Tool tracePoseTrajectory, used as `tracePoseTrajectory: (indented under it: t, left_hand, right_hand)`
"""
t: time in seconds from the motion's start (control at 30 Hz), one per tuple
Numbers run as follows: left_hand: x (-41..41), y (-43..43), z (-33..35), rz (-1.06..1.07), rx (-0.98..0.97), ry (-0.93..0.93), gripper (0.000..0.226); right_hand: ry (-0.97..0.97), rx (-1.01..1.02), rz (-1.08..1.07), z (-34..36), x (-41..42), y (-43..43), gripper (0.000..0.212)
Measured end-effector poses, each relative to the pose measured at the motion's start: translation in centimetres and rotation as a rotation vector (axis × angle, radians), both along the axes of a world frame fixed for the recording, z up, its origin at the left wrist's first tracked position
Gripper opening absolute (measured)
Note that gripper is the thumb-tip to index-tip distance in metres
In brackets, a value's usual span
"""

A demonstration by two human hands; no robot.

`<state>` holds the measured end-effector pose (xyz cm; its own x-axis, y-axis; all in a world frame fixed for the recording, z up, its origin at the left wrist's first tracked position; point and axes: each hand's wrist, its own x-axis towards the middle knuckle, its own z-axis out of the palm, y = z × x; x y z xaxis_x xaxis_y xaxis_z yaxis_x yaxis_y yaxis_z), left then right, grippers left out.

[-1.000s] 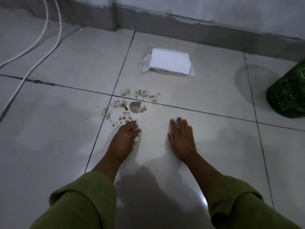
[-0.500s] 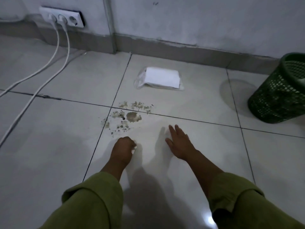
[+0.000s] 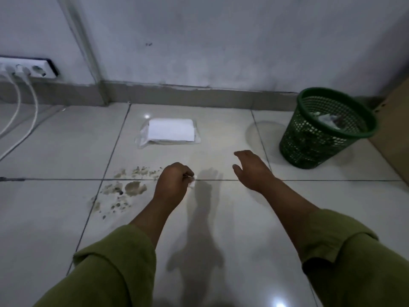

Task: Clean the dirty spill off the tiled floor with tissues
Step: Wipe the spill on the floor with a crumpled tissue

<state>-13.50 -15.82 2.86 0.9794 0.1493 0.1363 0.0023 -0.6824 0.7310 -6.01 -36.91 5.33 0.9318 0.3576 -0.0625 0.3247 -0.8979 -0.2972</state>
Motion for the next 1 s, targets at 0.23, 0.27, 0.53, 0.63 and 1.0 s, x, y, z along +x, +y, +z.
tracePoseTrajectory:
  t: [0.23,0.27,0.53,0.63,1.0]
  left_hand:
    - [8.1,-8.1,3.7,-0.126,-0.021,-0.140,0.020]
    - [9.2,-9.2,4.0,-0.133,-0.022,-0.153,0.021]
    - [17.0,-17.6,6.4,-0.187,0.006,-0.312,0.017]
    - [19.9,-21.0,7.2,-0.181,-0.043,-0.334,0.017]
    - [26.5,-29.1,9.0,-0.246,0.000,-0.359,0.016]
  right_hand:
    - [-0.178,0.028,-0.122,2.9,6.3,-6.5,0.038]
    - [-0.223,0.041,-0.144,3.1,6.9,-7.3,0.035]
    - [-0.624,-0.023,-0.371,4.2,11.2,-15.1,0.019]
    - [-0.585,-0.033,-0.449,3.4,12.5,-17.6,0.023]
    - [-0.600,-0.065,-0.472,1.3,13.9,-19.1,0.034]
